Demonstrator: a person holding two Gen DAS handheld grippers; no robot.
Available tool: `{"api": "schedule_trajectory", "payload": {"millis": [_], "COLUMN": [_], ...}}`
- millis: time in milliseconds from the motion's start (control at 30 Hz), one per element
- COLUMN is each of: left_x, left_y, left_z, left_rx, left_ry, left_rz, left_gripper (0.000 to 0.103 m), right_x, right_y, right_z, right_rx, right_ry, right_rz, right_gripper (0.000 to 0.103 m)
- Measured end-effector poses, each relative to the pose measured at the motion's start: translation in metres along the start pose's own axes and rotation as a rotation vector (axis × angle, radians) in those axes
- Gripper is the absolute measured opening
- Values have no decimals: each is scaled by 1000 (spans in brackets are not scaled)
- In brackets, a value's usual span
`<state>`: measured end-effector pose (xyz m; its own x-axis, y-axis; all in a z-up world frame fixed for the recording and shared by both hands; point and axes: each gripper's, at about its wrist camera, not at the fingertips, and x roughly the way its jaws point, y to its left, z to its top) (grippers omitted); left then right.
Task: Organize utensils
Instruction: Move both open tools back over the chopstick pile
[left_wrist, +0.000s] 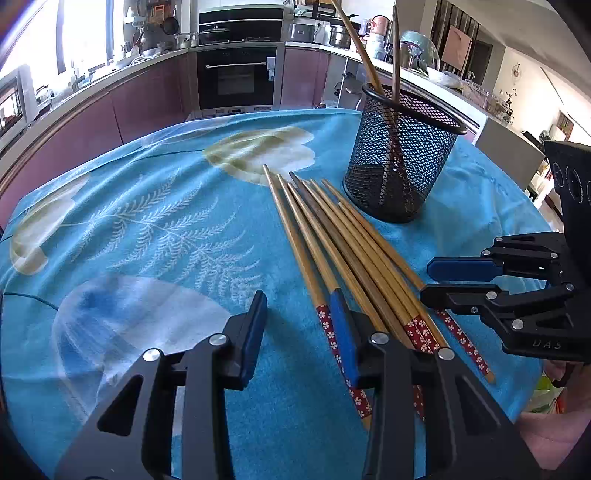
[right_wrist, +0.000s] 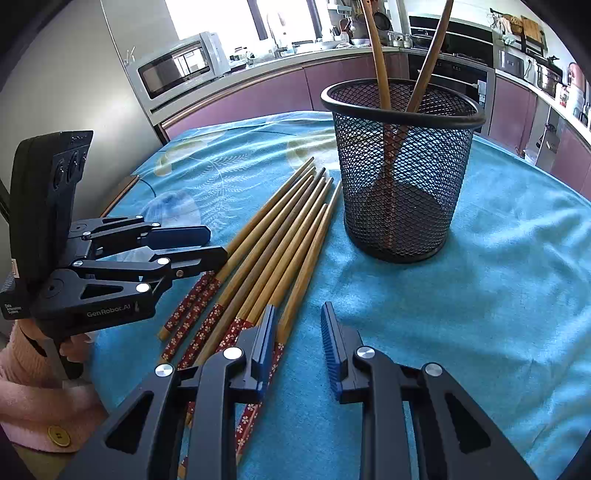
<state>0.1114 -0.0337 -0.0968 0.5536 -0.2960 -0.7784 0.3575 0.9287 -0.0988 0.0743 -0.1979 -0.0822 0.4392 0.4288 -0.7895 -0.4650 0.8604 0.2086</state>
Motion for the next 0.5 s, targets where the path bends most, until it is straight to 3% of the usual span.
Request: {"api": "schedule_trajectory", "payload": {"millis": [500], "left_x": [17], "left_y": [3], "left_z": [20], "left_rx": [1], "left_ry": [20], "left_rz": [20], "left_gripper": [34], "right_x": [11], "right_y": [6], "right_z": [12], "right_rx": [-37], "right_ry": [0], "right_rz": [-79], "right_gripper": [18]}}
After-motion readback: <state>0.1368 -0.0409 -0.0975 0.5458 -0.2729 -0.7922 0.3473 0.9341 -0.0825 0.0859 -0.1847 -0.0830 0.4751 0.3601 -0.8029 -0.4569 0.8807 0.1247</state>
